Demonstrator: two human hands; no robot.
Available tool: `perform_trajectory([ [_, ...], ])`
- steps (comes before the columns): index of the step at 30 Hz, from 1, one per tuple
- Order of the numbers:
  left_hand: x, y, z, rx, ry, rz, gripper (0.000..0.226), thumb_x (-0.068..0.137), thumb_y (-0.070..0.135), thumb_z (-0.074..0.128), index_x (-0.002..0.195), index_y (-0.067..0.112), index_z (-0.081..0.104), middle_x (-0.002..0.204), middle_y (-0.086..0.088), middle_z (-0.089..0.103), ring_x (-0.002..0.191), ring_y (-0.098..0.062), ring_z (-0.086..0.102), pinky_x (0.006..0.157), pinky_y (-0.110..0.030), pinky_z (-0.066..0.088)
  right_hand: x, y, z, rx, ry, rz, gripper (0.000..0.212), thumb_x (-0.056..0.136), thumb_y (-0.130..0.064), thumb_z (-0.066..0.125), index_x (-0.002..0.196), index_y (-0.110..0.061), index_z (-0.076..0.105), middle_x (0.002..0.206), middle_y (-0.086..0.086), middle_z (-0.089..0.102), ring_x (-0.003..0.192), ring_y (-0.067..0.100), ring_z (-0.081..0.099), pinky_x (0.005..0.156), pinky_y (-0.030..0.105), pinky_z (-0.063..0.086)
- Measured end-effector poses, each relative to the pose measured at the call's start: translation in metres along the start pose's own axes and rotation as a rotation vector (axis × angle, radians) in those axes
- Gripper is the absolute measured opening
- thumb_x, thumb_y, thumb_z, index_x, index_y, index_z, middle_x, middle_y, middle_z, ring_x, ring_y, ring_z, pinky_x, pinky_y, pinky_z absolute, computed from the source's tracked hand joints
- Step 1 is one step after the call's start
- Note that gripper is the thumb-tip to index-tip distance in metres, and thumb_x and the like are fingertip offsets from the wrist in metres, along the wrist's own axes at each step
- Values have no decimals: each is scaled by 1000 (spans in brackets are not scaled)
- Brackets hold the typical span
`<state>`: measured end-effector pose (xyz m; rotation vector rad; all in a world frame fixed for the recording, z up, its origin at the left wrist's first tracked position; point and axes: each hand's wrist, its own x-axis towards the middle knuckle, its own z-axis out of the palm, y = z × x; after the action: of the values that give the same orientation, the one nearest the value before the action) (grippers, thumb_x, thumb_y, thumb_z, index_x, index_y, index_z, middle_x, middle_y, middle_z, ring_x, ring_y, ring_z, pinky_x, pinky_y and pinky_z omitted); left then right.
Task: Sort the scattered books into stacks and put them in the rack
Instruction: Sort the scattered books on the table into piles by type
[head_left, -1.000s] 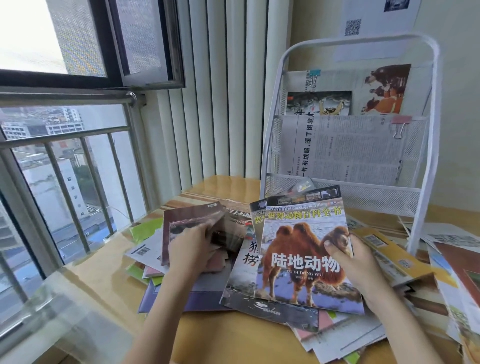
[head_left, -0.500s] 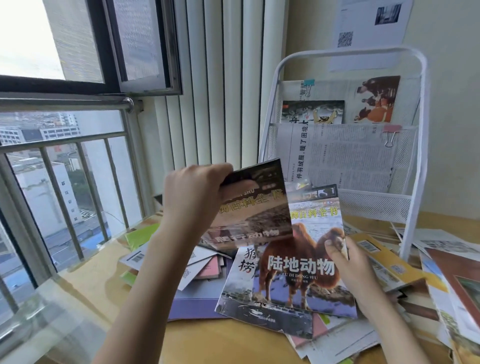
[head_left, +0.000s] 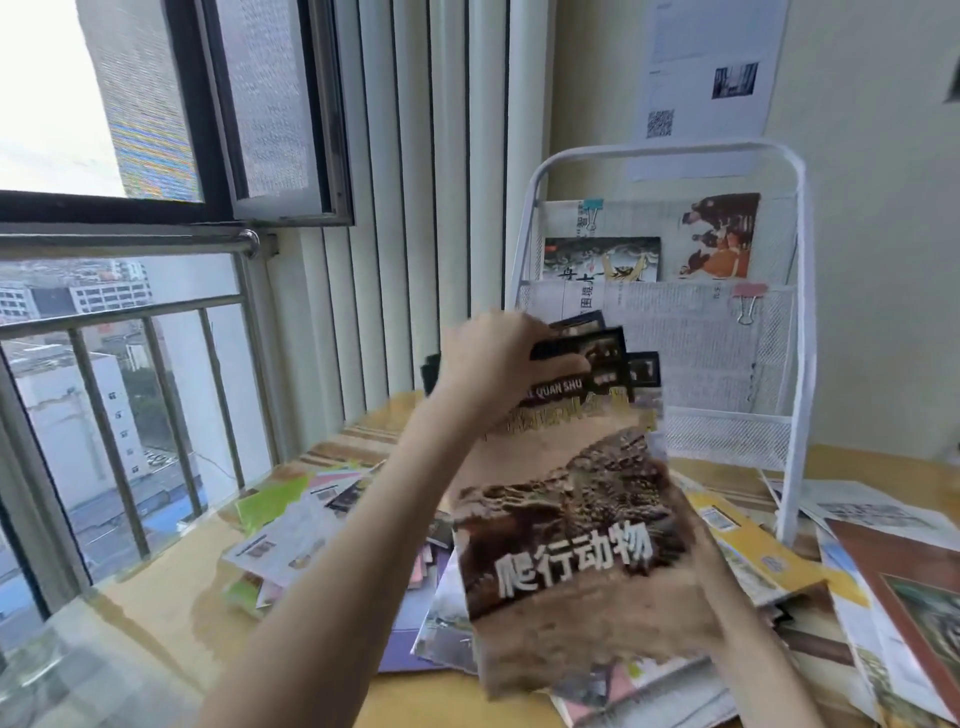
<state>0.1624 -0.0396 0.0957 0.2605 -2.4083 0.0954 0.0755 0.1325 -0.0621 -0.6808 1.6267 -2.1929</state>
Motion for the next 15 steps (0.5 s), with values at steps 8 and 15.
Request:
perform_trajectory([
  [8,-2,14,54,91,-74,33,50,85,63,46,81,15,56,56,9,42,60,-14,52,56,-22,37,-12,-11,8,-142,-78,35,112,57,-88,32,147,-22,21,149,-13,24,138,10,24,113,31,13],
  [15,-40,-3,95,-172,83,-354,104,68,63,68,147,14,21,151,-10,28,139,-27,26,115,-40,19,-4,-3,-4,-50,29,89,84,76,-41,69,146,-20,28,153,-2,28,137,19,29,110,38,22],
])
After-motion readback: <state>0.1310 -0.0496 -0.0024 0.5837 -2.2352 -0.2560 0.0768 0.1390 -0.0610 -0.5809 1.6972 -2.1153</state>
